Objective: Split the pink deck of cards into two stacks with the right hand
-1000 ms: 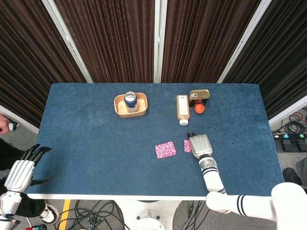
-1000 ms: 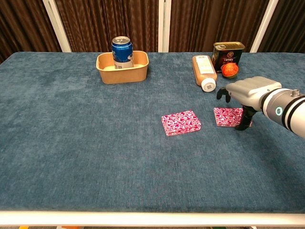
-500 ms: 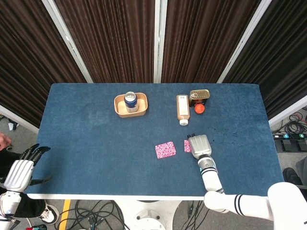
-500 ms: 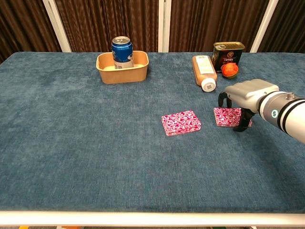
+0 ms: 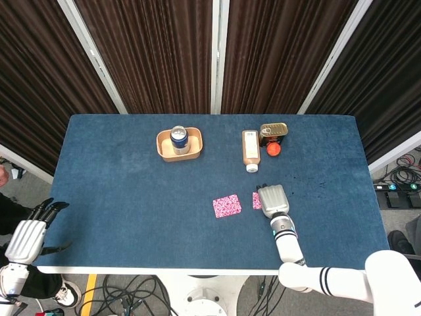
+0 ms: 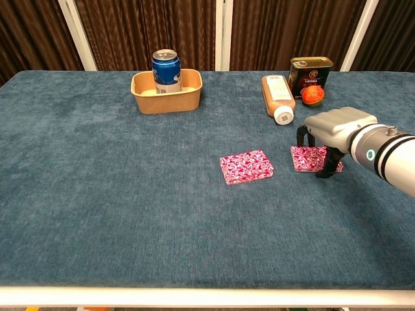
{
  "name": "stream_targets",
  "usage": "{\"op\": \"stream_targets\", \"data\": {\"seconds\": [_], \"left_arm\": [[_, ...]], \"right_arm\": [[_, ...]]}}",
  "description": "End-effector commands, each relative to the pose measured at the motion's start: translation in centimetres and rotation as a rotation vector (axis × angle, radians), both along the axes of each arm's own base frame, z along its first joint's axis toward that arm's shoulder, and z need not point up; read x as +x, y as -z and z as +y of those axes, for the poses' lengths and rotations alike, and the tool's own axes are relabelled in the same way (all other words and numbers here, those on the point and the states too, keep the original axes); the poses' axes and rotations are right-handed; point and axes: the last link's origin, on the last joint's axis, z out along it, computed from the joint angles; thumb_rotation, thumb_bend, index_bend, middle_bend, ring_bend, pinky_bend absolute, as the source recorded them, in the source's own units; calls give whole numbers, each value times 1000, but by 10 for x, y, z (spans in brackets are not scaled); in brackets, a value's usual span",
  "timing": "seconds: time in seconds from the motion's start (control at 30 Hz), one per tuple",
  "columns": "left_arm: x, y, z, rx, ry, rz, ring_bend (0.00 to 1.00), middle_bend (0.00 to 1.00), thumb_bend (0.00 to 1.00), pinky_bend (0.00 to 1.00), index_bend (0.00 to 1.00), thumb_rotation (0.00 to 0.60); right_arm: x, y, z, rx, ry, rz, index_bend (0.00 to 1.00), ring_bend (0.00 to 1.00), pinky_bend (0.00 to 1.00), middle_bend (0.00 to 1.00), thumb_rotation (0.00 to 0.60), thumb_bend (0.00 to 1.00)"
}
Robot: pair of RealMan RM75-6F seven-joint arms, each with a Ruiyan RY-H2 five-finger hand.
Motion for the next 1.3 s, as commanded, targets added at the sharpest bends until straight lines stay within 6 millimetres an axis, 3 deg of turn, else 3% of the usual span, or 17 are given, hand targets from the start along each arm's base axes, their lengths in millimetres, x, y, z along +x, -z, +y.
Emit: {"op": "stream_targets", "data": {"seconds": [0.03, 0.87, 1.3], "left_arm": [[0, 0, 0, 0, 0, 0, 67, 160, 0, 157, 170, 600], [-1, 0, 0, -7, -6, -1, 67, 160, 0, 156, 170, 600], [-1, 0, 0, -4, -5, -2, 67, 160, 0, 157, 170, 600]], "right_arm": [[-1, 1, 0, 0, 2, 2, 295, 698, 819, 310, 600, 166], [0, -1, 0, -10, 0, 1, 335, 698, 819, 345, 600, 195], [14, -12, 6, -26, -46, -10, 361, 698, 819, 364, 600, 198]]}}
